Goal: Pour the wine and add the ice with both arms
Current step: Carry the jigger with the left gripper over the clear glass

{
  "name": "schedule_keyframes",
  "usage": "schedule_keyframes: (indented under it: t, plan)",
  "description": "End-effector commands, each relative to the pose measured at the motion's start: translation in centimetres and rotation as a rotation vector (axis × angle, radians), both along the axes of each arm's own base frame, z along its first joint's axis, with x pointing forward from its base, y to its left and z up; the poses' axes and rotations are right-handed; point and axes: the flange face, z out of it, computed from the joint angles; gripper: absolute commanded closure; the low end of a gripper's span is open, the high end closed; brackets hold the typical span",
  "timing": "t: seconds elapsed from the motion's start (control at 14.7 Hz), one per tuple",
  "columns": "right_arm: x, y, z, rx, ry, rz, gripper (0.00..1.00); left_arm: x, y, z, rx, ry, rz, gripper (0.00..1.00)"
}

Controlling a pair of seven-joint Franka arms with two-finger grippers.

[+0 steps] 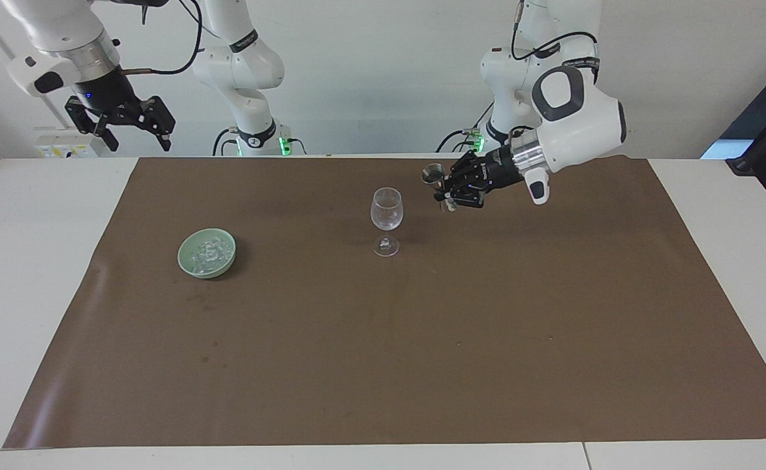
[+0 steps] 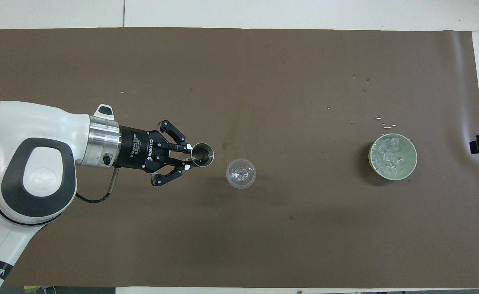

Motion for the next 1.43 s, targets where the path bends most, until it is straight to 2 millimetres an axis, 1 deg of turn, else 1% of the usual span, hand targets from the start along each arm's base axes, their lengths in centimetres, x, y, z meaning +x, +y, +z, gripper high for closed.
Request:
schedule_keyframes:
  t: [0.0,0.2,0.27,0.41,0.48,0.61,0.82,0.89,1.02,1.09,1.36]
  plan:
    - [-0.3,0.0,-0.1,0.0,0.011,-0.013,0.0,-1.5,-1.6,-0.2,0.096,-0.014,-0.024,1.0]
    - [-0.3,0.0,-0.1,0.0,0.011,-0.013,0.0,-2.2,-3.7,-0.4,0.2,-0.037,-0.035,1.0]
    - [-0.3,-0.1,-0.1,-0.001,0.011,-0.015,0.0,-1.8,-3.9,-0.1,0.235,-0.052,-0.026,1.0]
    - [-0.3,0.0,-0.1,0.0,0.011,-0.013,0.0,-2.0,-5.6,-0.2,0.295,-0.069,-0.02,1.0]
    - [-0.3,0.0,-0.1,0.0,0.011,-0.013,0.0,-1.9,-6.1,-0.1,0.314,-0.093,-0.004,1.0]
    - [-0.3,0.0,-0.1,0.0,0.011,-0.013,0.0,-2.7,-7.3,-0.1,0.349,-0.117,-0.021,1.0]
    - [-0.3,0.0,-0.1,0.0,0.011,-0.013,0.0,-3.7,-8.8,-0.2,0.424,-0.158,-0.062,1.0]
    - [-0.3,0.0,-0.1,0.0,0.011,-0.013,0.0,-3.6,-8.9,0.0,0.453,-0.175,-0.056,1.0]
    - [-0.3,0.0,-0.1,0.0,0.011,-0.012,0.0,-3.4,-10.0,0.4,0.507,-0.202,-0.052,1.0]
    - [-0.3,0.0,-0.1,0.0,0.011,-0.013,0.0,-3.3,-10.3,0.7,0.532,-0.218,-0.045,1.0]
    - [-0.3,0.0,-0.1,0.0,0.011,-0.013,0.0,-4.8,-12.5,0.9,0.618,-0.284,-0.082,1.0]
